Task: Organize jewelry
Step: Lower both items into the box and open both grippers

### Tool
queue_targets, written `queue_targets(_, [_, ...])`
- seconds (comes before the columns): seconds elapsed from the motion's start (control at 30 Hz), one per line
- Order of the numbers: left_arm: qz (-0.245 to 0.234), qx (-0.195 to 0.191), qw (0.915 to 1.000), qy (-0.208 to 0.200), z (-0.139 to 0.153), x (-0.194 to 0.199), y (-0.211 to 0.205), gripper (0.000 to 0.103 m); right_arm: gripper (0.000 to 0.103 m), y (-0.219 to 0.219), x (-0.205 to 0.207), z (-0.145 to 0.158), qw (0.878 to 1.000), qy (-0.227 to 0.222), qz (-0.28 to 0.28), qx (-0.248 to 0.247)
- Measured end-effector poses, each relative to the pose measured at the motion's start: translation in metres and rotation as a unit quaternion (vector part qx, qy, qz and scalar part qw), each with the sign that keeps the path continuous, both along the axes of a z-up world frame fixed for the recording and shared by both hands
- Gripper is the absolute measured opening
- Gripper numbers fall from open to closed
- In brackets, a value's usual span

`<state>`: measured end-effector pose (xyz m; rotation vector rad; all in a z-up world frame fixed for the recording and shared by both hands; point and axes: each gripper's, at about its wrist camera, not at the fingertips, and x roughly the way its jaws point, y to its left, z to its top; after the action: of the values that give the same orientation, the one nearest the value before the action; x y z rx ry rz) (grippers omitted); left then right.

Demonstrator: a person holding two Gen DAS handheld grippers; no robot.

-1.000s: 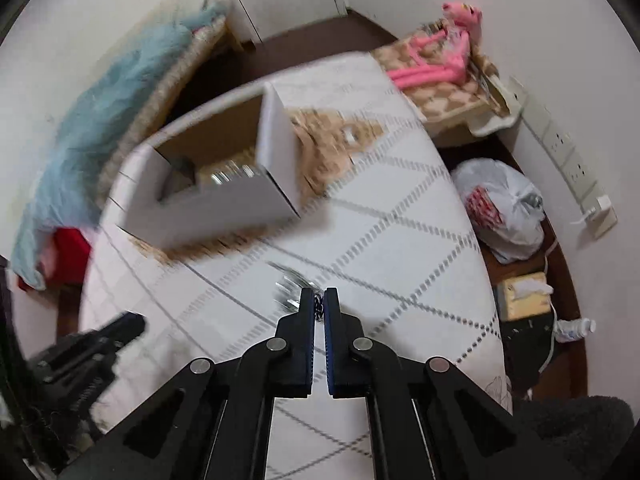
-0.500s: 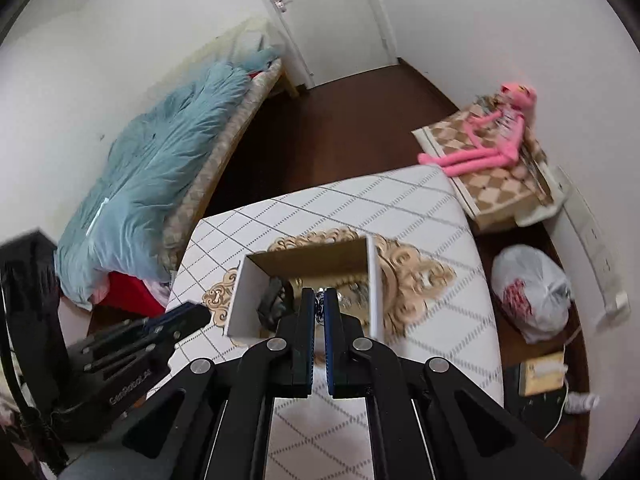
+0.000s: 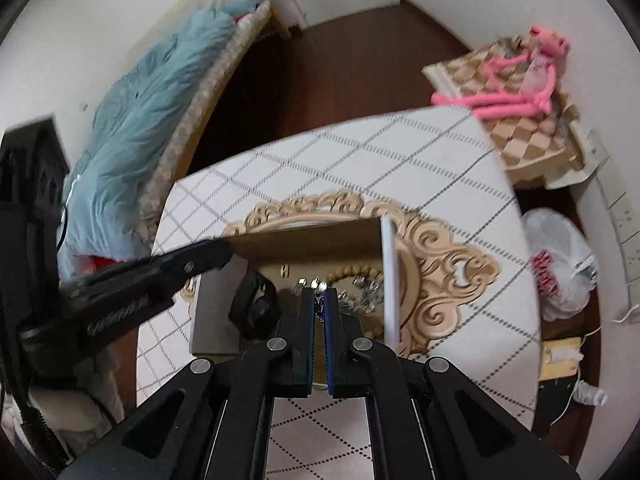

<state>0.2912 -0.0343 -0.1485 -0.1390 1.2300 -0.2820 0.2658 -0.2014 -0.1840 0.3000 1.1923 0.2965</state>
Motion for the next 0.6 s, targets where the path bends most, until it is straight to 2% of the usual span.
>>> queue_targets(0.1, [0.002,0.003,0.9999,0.012,-0.001,0.010,-0.002,0.012,0.005,0.000,0.007,-0.010,1.000,0.026,0.006,0.008])
queue_targets(0.17, [0.003,0.007,0.9999,0.008,0.002,0.014,-0.001,0.019,0.005,0.000,0.010,-0.014,0.999,0.039,0.009,0.008])
queue_targets(0.2, [0.006,0.012,0.9999,0.005,0.005,0.015,0.000,0.032,0.005,-0.001,0.011,-0.015,0.999,0.044,0.008,0.005])
queue_targets(0.23, [0.010,0.016,0.9998,-0.001,0.007,0.016,0.002,0.052,0.005,-0.001,0.011,-0.014,0.999,0.045,0.007,-0.001])
queue_targets(0.3, [0.020,0.020,0.9995,-0.010,0.013,0.017,0.007,0.069,0.009,-0.002,0.012,-0.010,0.999,0.042,0.006,-0.002])
queue_targets(0.37, [0.031,0.027,0.9990,-0.019,0.019,0.014,0.015,0.069,0.026,-0.001,0.012,-0.004,0.999,0.035,0.005,-0.012])
queue_targets(0.4, [0.035,0.033,0.9986,-0.021,0.021,0.012,0.016,0.070,0.040,-0.001,0.012,-0.001,0.999,0.033,0.005,-0.014])
queue_targets(0.43, [0.041,0.045,0.9978,-0.025,0.024,0.009,0.020,0.075,0.051,0.000,0.011,0.003,0.999,0.028,0.006,-0.022])
queue_targets(0.53, [0.057,0.069,0.9952,-0.038,0.027,-0.003,0.029,0.092,0.066,0.003,0.007,0.013,0.999,0.018,0.009,-0.049])
queue_targets(0.57, [0.064,0.078,0.9940,-0.042,0.029,-0.010,0.032,0.094,0.071,0.004,0.005,0.015,0.998,0.015,0.007,-0.066])
queue_targets(0.6, [0.070,0.085,0.9928,-0.046,0.028,-0.014,0.034,0.096,0.083,0.005,0.003,0.017,0.996,0.011,0.006,-0.084])
